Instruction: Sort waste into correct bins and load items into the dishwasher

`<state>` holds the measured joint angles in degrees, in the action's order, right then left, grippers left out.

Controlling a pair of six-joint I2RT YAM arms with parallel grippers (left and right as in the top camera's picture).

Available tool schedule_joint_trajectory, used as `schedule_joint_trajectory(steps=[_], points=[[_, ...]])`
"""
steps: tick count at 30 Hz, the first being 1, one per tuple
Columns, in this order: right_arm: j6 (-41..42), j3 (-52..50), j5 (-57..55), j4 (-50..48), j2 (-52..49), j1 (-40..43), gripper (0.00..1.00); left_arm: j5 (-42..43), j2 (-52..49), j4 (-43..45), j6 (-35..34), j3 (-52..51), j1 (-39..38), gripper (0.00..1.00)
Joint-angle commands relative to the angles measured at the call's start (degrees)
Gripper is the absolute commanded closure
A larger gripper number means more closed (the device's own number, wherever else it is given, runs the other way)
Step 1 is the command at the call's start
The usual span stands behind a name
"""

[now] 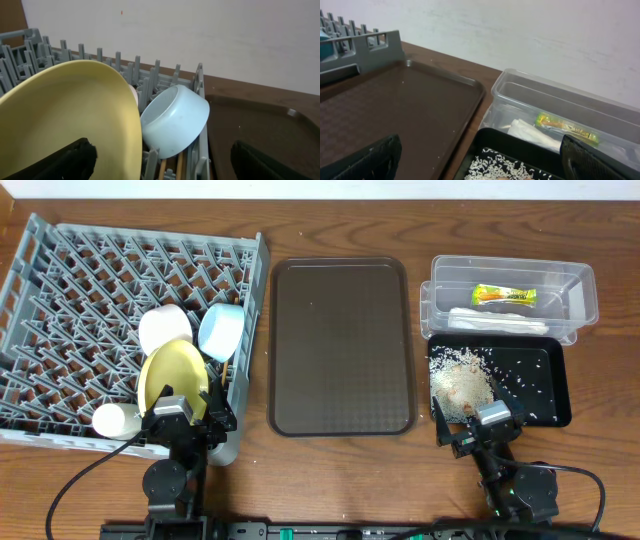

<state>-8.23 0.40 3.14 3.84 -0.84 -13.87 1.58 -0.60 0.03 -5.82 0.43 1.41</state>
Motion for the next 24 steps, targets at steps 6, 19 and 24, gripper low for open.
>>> schedule_joint_trajectory(steps=[6, 19, 24], points=[[0.0, -0.1, 0.1, 0.2, 0.2, 0.3, 0.01, -0.8, -0.3, -4.1, -0.1, -0.2, 0.3, 0.09], [0.0, -0.1, 0.1, 0.2, 0.2, 0.3, 0.01, -0.8, -1.8, -4.1, 0.0, -0.2, 0.3, 0.09], [0.0, -0.1, 0.1, 0.2, 0.2, 0.3, 0.01, -0.8, -1.8, -4.1, 0.0, -0.2, 0.3, 0.09]])
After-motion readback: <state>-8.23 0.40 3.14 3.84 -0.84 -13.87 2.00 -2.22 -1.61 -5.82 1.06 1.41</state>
